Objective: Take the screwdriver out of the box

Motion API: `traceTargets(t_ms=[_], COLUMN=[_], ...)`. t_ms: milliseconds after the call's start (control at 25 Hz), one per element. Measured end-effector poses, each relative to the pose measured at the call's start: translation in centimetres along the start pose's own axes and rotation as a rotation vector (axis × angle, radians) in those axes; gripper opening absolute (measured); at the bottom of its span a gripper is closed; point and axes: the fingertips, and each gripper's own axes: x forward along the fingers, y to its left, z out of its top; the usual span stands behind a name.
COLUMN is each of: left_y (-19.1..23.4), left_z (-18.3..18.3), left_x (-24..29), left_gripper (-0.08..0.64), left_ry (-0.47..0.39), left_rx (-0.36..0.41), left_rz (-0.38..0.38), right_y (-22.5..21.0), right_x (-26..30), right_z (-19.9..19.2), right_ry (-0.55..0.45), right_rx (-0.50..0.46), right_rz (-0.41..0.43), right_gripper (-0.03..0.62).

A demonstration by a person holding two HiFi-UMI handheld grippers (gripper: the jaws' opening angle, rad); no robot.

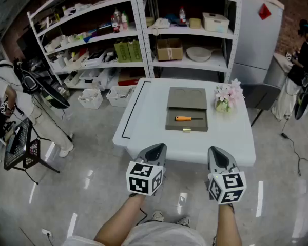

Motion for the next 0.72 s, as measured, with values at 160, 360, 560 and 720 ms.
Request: traceTargets(t_ms=[160, 360, 560, 720], left_y=[-0.8, -1.8, -3.1, -3.9], left_z=[0.0, -0.1, -0.2, -0.2], left_x=[0.4, 0.9, 1.8, 2.5], left_gripper=[0.003, 0.003, 0.003, 0.003], left_ry=[0.002, 0.004, 0.004, 0.004], left_rx=[0.001, 0.002, -0.008, -0.019], left_rz=[-0.003, 0.003, 0.013, 0.018], right_y=[-1.0, -1.8, -2.5, -3.0], right_x=[-0.1, -0.4, -0.2, 0.2], right_z=[-0.2, -0.4, -0.7, -0.9], right_ry=[-0.004, -0.005, 0.008, 0.018], right_rx=[0.011, 0.003, -0.026, -0.040], right_rz=[-0.010, 0.012, 0.064, 0.092], right_gripper=[0.003, 0.003, 0.008, 0.060])
